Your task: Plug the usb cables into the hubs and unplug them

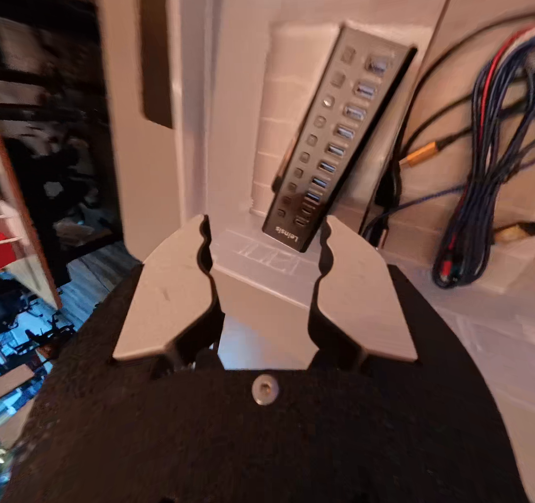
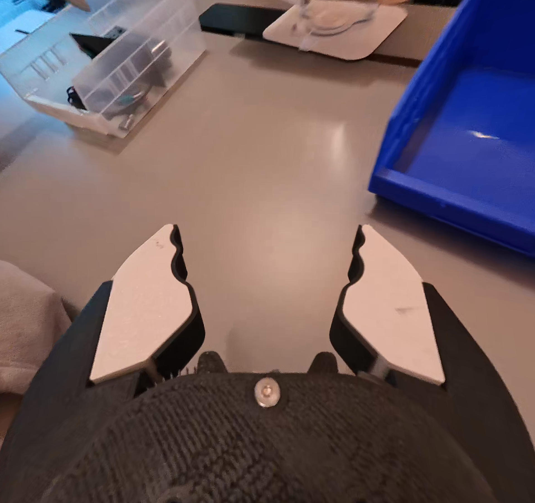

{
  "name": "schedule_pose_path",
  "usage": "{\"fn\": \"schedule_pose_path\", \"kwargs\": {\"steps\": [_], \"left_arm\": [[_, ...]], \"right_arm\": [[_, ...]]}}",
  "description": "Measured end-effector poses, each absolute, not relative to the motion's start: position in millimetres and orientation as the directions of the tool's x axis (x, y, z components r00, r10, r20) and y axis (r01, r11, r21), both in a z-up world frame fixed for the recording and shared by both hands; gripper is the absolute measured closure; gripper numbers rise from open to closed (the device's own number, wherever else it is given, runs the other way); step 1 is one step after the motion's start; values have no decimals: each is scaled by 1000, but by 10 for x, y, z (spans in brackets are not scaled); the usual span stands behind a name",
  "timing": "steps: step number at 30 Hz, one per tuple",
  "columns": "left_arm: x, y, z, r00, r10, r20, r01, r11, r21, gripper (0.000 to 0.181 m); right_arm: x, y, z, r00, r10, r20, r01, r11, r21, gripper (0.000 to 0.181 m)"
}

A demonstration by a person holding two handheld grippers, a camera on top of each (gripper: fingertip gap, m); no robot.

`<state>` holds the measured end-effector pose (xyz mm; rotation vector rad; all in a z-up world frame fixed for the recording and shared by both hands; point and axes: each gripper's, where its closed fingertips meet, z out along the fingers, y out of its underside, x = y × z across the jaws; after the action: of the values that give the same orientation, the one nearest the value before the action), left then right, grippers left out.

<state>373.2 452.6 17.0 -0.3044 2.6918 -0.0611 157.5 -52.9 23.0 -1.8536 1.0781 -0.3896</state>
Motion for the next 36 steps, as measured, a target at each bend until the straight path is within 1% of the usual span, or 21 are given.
{"fn": "schedule_pose_path", "kwargs": {"steps": [1, 3, 5, 7, 9, 12, 15, 17, 20, 21, 24, 26, 29, 32, 36], "left_arm": [[3736, 4526, 36, -920, -170, -353, -174, 985, -23, 108], [3727, 4545, -202, -962, -85, -261, -111, 990, 88, 107], [3729, 4607, -370, -976, -25, -215, -67, 979, 192, 107], [3744, 4624, -469, -979, 21, -205, -28, 972, 234, 113], [3727, 4619, -536, -984, 11, -178, -31, 972, 232, 122], [3769, 4652, -572, -981, -36, -190, -80, 970, 228, 118], [3740, 4647, -592, -986, -32, -163, -68, 972, 224, 122], [3751, 4653, -599, -985, -19, -170, -61, 968, 243, 122], [3776, 4671, -593, -975, -46, -218, -114, 945, 306, 122], [3785, 4670, -585, -969, -52, -241, -128, 942, 310, 122], [3790, 4641, -544, -945, -107, -308, -192, 946, 261, 123], [3786, 4629, -446, -928, -121, -353, -218, 944, 250, 123], [3785, 4566, -163, -886, -57, -461, -205, 938, 279, 124], [3733, 4440, 169, -823, 13, -567, -186, 938, 291, 124], [3568, 4277, 504, -742, 192, -642, -105, 913, 394, 125]], "right_arm": [[1571, -431, 196, 582, -792, -184, -524, -193, -830, 69], [1524, -252, 140, 623, -752, -216, -535, -209, -819, 68], [1484, -155, 87, 646, -731, -218, -533, -227, -815, 67], [1422, -105, 34, 675, -707, -209, -525, -262, -810, 67], [1410, -113, -20, 678, -707, -200, -526, -277, -804, 68], [1420, -84, -49, 685, -687, -242, -542, -259, -799, 70], [1484, -7, -15, 702, -654, -281, -537, -227, -813, 75], [1522, 30, -24, 716, -637, -285, -535, -240, -810, 75], [1560, 98, -4, 742, -603, -292, -527, -257, -810, 76], [1572, 134, 16, 751, -590, -297, -519, -248, -818, 77], [1553, 227, 37, 776, -543, -322, -515, -249, -821, 79], [1530, 242, 38, 789, -533, -305, -500, -269, -824, 80], [1512, 258, 61, 809, -524, -267, -459, -280, -843, 82], [1516, 334, 62, 816, -511, -271, -452, -272, -850, 82], [1581, 473, 27, 832, -519, -197, -406, -326, -854, 80]]}}
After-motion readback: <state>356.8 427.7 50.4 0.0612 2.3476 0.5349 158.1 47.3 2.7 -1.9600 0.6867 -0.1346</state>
